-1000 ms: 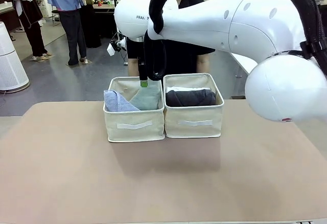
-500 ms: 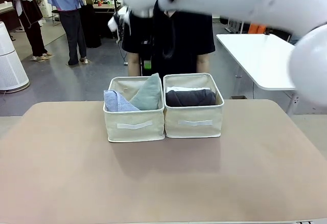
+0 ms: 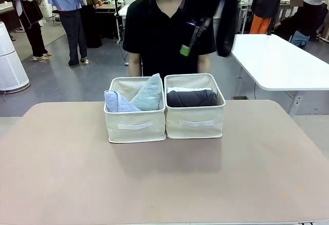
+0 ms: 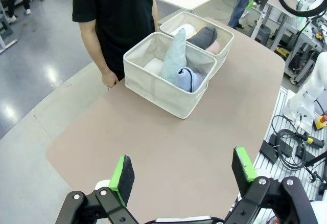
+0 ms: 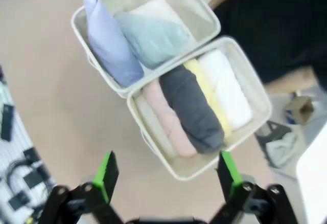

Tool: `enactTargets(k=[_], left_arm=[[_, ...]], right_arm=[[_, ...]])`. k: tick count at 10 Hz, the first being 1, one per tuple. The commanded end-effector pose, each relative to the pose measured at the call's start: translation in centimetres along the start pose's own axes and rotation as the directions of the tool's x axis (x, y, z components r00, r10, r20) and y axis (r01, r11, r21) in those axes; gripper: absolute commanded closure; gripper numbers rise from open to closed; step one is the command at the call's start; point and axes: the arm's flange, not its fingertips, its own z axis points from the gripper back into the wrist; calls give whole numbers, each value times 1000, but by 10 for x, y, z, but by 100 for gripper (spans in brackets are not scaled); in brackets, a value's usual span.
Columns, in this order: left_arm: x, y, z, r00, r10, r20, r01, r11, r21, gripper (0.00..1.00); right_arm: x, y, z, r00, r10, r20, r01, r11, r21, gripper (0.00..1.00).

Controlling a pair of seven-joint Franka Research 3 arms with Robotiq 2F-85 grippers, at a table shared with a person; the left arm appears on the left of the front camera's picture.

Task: Sort the towels based on their folding style.
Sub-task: Pick up another triangle-folded towel from the table and place it in the left Fabric basket.

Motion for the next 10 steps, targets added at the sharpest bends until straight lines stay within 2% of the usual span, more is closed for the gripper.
enactTargets(k=[1, 2, 3, 4, 5, 6, 9, 10], left_arm=[[-2, 0, 1, 1000, -29, 13, 29, 1000, -10, 0], [-2, 0, 1, 1000, -29, 13, 29, 1000, -10, 0], [-2, 0, 1, 1000, -29, 13, 29, 1000, -10, 0], [-2, 0, 1, 1000, -29, 13, 29, 1000, -10, 0], [-2, 0, 1, 1000, -29, 13, 29, 1000, -10, 0], [-2, 0, 1, 1000, -29, 13, 29, 1000, -10, 0], [-2, 0, 1, 1000, -29, 13, 29, 1000, -10, 0], [-2, 0, 1, 1000, -29, 13, 29, 1000, -10, 0]], right_arm=[[-81, 11, -16, 982, -80, 172, 83, 996, -15, 0], [-101, 1, -6, 966, -134, 221, 143, 989, -25, 0], [-108, -7, 0, 961, -155, 228, 165, 986, -24, 0], [-105, -13, 2, 969, -160, 188, 168, 985, -30, 0], [-87, -12, -3, 982, -181, 55, 182, 983, -29, 0], [-114, -18, 4, 964, -188, 190, 196, 980, -25, 0], [-114, -18, 4, 964, -188, 190, 196, 980, -25, 0], [-111, -18, 5, 969, -187, 163, 194, 981, -28, 0]])
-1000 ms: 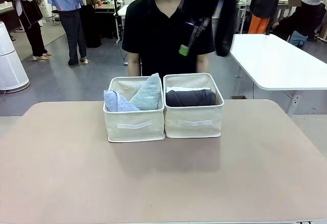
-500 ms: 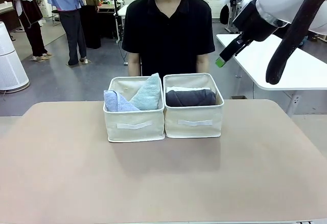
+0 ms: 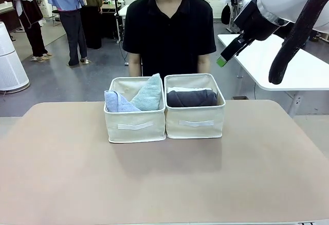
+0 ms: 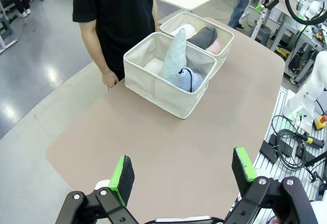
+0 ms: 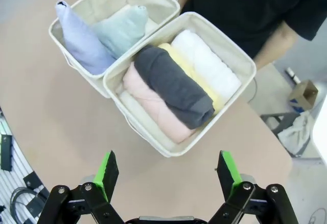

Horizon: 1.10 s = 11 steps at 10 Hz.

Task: Sort the towels based on their folding style.
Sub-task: Pick up another triangle-folded towel from the table and place it in the left Fabric basket.

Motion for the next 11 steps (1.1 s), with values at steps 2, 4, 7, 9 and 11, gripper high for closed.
enactTargets(k=[2, 4, 7, 9, 11], left_arm=[[-2, 1, 1, 1000, -28, 13, 28, 1000, -10, 0], [-2, 1, 1, 1000, -28, 13, 28, 1000, -10, 0], [-2, 1, 1, 1000, -28, 13, 28, 1000, -10, 0], [-2, 1, 1, 1000, -28, 13, 28, 1000, -10, 0], [-2, 1, 1, 1000, -28, 13, 28, 1000, -10, 0]], right_arm=[[-29, -17, 51, 987, 152, 55, -161, 948, 276, 0], [-70, -55, 98, 957, 118, 264, -214, 902, 374, 0], [-148, -75, 169, 864, -2, 504, -194, 922, 336, 0], [-171, -93, 194, 843, -103, 528, -97, 936, 338, 0], [-173, -98, 196, 868, -94, 488, -87, 938, 337, 0]])
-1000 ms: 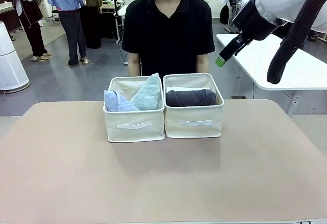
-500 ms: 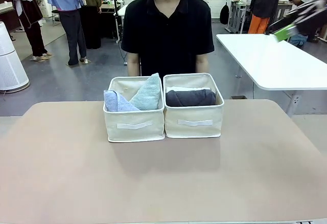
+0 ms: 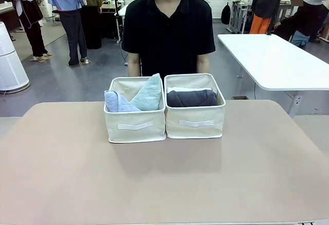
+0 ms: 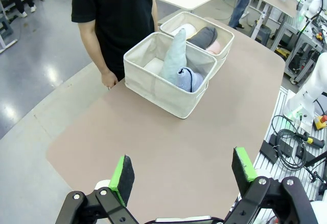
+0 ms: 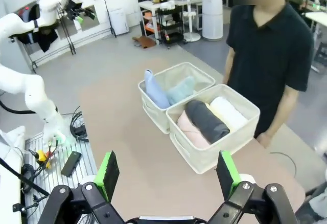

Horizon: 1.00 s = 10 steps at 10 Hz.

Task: Sort the towels based on their folding style.
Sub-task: Pick up another triangle-folded towel from the table and place it in the left Fabric basket.

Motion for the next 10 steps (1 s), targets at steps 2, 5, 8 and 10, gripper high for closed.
enactTargets(k=[2, 5, 8, 10], left_arm=[[-2, 1, 0, 1000, -29, 13, 29, 1000, -10, 0], [-2, 1, 0, 1000, -29, 13, 29, 1000, -10, 0], [-2, 1, 0, 1000, -29, 13, 29, 1000, -10, 0], [-2, 1, 0, 1000, -29, 13, 29, 1000, -10, 0]], right_arm=[[6, -12, -21, 992, -9, -128, 13, 999, 37, 0], [-1, -4, -7, 1000, -14, -27, 14, 1000, 0, 0], [-1, -4, -7, 1000, -14, -27, 14, 1000, 0, 0], [-1, -4, -7, 1000, -14, -27, 14, 1000, 0, 0]])
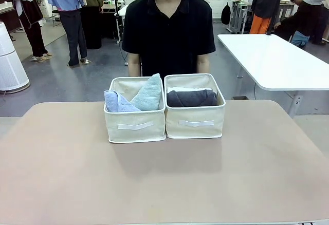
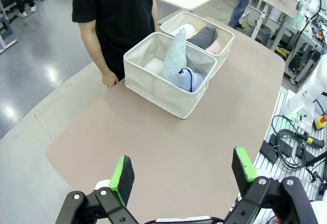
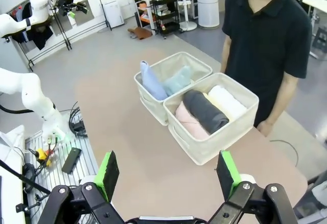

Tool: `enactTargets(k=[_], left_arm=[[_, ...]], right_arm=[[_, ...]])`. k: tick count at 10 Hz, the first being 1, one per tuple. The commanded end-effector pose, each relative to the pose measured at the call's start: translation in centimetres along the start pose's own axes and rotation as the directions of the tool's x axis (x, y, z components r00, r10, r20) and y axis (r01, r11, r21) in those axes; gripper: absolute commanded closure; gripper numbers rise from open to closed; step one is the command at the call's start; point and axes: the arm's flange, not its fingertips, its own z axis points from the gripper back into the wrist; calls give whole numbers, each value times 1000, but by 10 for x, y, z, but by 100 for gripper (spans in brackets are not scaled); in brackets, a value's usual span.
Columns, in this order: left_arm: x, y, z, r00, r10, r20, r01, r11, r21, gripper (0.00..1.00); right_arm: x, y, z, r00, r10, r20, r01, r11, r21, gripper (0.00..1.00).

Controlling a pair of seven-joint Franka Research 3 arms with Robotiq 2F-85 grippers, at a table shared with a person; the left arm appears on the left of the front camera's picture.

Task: Sort the towels based on their folding style.
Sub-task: Pick up another triangle-folded towel from the table and place it in the left Fabric basket.

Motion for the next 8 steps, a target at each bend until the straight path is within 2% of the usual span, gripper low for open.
enactTargets(k=[1, 8], left_arm=[[-2, 1, 1, 1000, -28, 13, 29, 1000, -10, 0], [-2, 1, 1, 1000, -28, 13, 29, 1000, -10, 0]], right_arm=[[-3, -1, -2, 1000, 20, 17, -20, 1000, 13, 0], [-3, -1, -2, 1000, 20, 17, -20, 1000, 13, 0]])
